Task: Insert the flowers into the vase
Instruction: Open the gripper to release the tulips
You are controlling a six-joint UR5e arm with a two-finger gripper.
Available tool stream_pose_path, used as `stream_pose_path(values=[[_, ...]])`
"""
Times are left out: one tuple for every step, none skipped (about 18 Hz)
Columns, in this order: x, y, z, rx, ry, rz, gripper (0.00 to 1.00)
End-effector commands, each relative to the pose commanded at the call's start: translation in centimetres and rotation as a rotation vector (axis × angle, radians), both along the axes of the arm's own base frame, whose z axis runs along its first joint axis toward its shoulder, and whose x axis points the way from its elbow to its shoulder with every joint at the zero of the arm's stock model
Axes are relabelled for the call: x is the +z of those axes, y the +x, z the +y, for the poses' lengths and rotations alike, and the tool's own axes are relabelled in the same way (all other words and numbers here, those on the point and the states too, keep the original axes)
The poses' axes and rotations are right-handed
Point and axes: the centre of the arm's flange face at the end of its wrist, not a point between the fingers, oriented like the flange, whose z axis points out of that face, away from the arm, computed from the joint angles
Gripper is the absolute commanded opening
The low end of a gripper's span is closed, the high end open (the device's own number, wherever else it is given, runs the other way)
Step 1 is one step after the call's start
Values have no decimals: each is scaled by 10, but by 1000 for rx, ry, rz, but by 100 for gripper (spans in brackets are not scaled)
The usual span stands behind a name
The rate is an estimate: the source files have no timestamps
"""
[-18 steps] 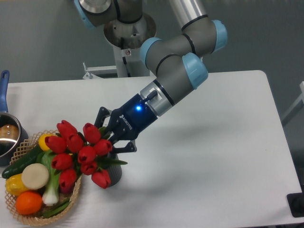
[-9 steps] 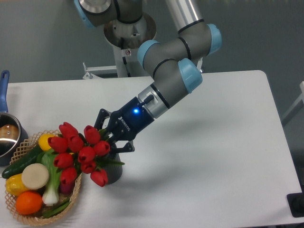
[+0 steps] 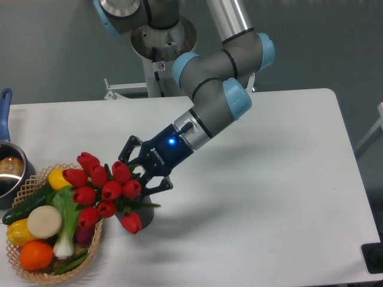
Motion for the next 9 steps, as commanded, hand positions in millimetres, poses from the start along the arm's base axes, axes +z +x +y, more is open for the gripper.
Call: stream_pose_path(values=[[0, -1, -6, 11, -2, -2, 95], [0, -3, -13, 22, -3, -4, 99], [2, -2, -18, 29, -2, -3, 99], [2, -4, -24, 41, -4, -6, 100], [3, -7, -30, 53, -3, -4, 100], [5, -7, -36, 61, -2, -3, 100], [6, -8, -41, 68, 1, 2, 100], [7, -10, -48, 79, 4, 8, 100], [9, -13, -56, 94, 8, 15, 100]])
